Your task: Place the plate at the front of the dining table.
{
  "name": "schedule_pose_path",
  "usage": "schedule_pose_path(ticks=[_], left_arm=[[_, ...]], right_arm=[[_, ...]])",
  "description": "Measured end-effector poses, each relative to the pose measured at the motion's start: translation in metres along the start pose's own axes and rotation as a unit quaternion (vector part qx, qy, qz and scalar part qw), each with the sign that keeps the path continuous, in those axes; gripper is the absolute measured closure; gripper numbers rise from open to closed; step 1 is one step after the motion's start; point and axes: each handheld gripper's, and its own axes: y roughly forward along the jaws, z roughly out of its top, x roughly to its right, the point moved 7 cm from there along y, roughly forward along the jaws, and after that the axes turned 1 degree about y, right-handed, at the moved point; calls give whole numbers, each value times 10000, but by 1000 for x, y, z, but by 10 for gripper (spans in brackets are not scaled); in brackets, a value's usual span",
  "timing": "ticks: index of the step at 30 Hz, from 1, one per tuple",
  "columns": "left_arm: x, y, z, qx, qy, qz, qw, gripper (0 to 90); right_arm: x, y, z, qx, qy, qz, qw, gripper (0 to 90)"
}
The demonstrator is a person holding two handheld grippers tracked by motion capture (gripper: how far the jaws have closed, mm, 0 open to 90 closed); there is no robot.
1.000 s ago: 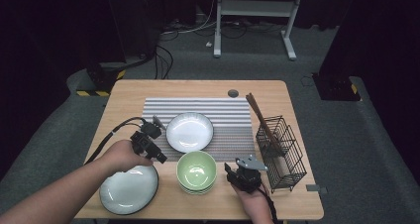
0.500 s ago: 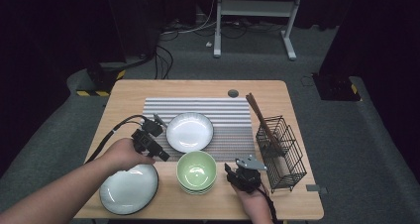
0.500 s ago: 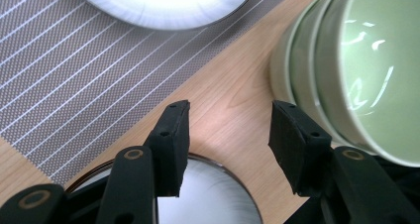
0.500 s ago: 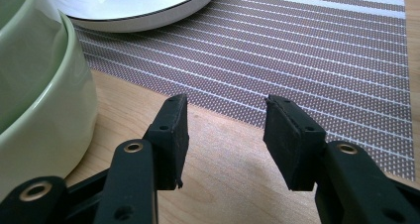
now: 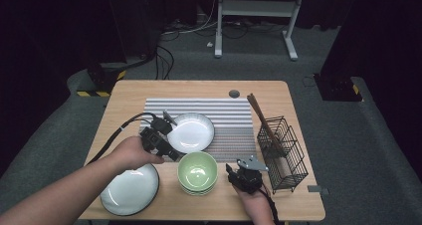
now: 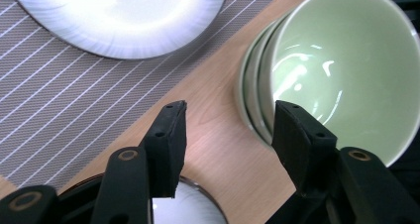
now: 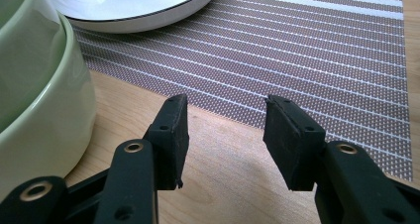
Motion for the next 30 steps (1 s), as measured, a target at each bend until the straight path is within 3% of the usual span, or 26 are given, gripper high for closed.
schedule_pose_path(ticks=[5,9,30], left_arm=[[6,2,4,-10,194,92,9998,478],[12,5,7,0,201,36,9998,485],[17,27,10,-71,255,248,9993,609]], right_arm=[[0,0,0,-3,5,-6,10000,519],[0,0,0,-9,-1,-8,10000,519],[1,1,0,-2,3,8,10000,520]])
